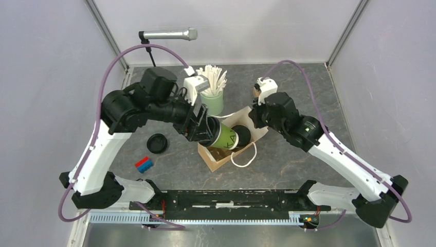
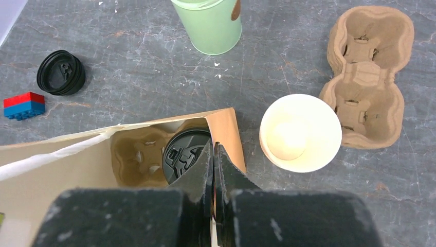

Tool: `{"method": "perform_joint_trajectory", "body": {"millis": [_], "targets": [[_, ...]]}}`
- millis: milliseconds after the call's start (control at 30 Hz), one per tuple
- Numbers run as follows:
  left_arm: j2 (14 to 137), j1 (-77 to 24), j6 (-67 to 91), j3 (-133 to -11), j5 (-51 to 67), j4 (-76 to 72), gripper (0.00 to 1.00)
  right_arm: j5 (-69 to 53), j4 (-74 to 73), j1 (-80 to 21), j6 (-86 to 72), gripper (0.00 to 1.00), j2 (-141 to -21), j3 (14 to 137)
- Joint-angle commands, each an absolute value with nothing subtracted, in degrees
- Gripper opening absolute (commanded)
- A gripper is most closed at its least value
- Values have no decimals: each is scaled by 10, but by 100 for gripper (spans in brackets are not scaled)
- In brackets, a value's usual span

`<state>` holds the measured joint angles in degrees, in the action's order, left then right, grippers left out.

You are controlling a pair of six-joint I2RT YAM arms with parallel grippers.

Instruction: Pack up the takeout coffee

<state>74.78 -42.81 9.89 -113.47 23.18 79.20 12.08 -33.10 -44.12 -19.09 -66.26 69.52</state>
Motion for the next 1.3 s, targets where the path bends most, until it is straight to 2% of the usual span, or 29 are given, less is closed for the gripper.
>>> {"method": "perform_joint_trajectory", "body": {"millis": [0, 200, 300, 600, 733, 900, 1067, 1267], "targets": [[767, -489, 72, -1146, 166, 813, 54, 114, -248, -441, -220, 1, -600, 634], [789, -531, 40, -1155, 112, 820, 54, 111, -220, -442, -232, 3, -557, 597], [800, -553, 23, -1155, 94, 820, 53, 100, -232, -442, -231, 8, -552, 602], [826, -590, -32, -1168, 28, 839, 52, 41, -273, -441, -196, 16, -550, 607], [839, -595, -51, -1177, 19, 856, 52, 53, -306, -441, -172, 21, -562, 639], [849, -595, -68, -1197, 12, 862, 52, 93, -342, -441, -147, 39, -597, 705], [851, -595, -66, -1202, 10, 867, 50, 100, -380, -441, -119, 46, -651, 776], [855, -595, -58, -1206, 5, 878, 52, 109, -477, -441, -73, 51, -741, 883]]}}
